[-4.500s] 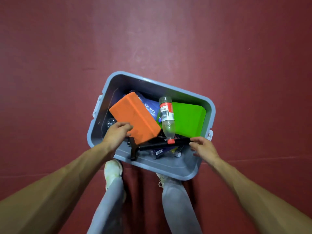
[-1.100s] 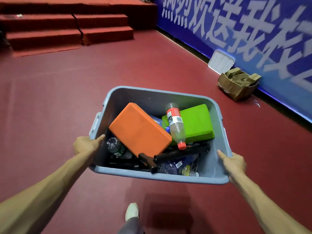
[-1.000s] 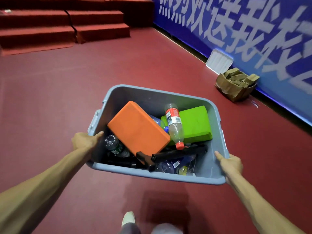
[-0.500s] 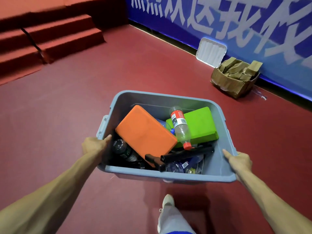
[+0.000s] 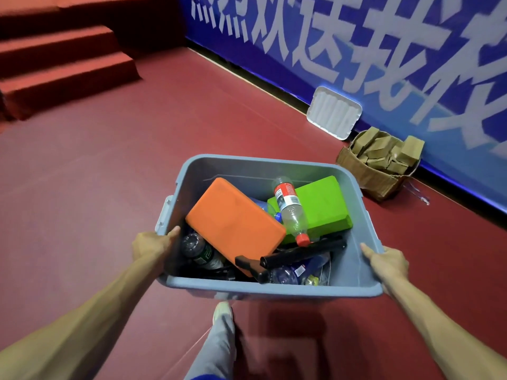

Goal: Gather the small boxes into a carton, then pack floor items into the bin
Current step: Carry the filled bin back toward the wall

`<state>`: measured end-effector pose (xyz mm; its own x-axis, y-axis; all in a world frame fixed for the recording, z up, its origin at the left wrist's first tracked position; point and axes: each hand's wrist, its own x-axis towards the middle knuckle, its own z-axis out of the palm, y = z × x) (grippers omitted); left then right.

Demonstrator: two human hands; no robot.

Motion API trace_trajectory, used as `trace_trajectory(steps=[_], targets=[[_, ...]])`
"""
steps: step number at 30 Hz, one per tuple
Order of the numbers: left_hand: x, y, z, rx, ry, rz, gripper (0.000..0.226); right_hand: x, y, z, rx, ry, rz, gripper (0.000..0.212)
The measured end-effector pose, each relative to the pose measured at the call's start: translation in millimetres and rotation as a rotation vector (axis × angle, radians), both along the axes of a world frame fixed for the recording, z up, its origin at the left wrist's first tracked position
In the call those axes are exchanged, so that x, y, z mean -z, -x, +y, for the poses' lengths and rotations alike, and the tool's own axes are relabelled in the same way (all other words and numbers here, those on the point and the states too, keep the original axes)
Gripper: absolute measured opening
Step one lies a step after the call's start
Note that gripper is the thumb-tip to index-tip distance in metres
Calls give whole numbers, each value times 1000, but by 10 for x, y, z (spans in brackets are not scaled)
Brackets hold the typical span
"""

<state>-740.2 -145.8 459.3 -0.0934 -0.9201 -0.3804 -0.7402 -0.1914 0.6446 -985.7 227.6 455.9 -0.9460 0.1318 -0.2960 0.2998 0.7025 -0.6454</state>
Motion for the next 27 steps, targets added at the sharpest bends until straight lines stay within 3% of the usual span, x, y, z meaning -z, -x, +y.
trace_trajectory(steps=[8, 13, 19, 27], targets=[[-326, 1829, -1542, 112, 18, -2, 49, -198, 1395, -1314, 75, 29, 12, 33], [-293, 3129, -2297, 178, 60, -50, 51, -3, 2435, -1934, 127, 47, -9, 31], [-145, 4901, -3028, 235, 73, -110, 47, 295, 3918, -2623, 199, 74, -81, 31], [-254, 7000, -3845, 300, 61, -95, 47, 70, 5666, -3374, 334, 142, -126, 31]])
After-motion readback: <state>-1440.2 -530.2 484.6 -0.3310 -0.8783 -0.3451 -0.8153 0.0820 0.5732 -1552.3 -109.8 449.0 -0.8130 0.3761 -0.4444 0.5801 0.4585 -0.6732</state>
